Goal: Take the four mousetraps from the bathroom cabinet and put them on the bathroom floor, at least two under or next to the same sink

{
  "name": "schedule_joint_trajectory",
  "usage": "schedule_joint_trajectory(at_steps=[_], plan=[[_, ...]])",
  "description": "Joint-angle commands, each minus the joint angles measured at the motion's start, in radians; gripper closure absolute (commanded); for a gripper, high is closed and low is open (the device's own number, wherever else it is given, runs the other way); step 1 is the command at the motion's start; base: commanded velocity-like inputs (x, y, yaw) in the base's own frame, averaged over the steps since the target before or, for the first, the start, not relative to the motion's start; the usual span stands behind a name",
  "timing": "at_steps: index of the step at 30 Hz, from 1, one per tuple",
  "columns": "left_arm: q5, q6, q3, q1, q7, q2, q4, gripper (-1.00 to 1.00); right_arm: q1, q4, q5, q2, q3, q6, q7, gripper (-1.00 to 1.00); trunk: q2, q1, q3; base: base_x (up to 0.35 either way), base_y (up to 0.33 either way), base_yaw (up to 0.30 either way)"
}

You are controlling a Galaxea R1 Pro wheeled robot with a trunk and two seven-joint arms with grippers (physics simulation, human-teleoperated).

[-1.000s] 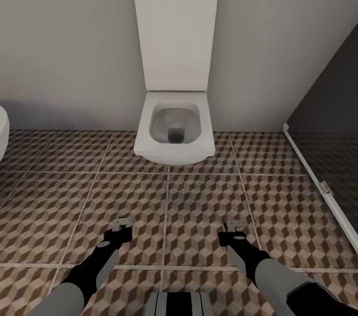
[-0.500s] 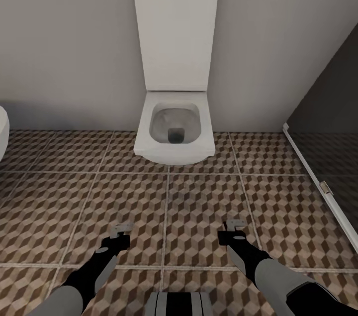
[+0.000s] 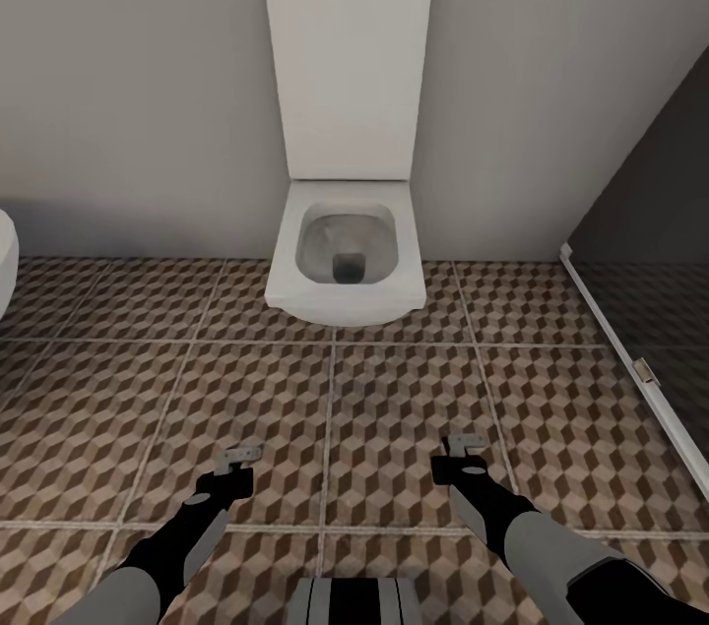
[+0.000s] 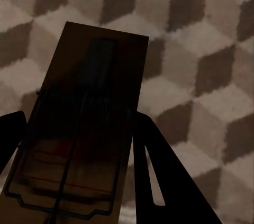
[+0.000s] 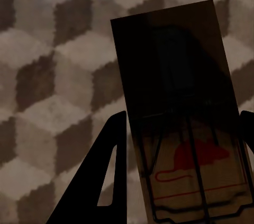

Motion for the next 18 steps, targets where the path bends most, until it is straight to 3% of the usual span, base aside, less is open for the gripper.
schedule_joint_trajectory(at_steps=[1,9,18], plan=[[0.005,0.004,-0.008,0.000,0.008,0.001,-0.003,1.00,0.000,-0.002,-0.009,0.000,0.008,0.004,-0.005,1.00,0.000,0.000,-0.001,0.000,0.000,0.000],[0.005,-0.001,-0.008,0.000,0.009,0.002,-0.007,1.00,0.000,-0.002,-0.009,-0.001,0.008,0.000,-0.005,1.00,0.000,0.000,-0.001,0.000,0.000,0.000],[0.003,-0.069,-0.008,0.000,0.023,-0.001,-0.013,1.00,0.000,-0.002,-0.009,-0.001,0.009,-0.001,-0.005,1.00,0.000,0.000,-0.001,0.000,0.000,0.000]])
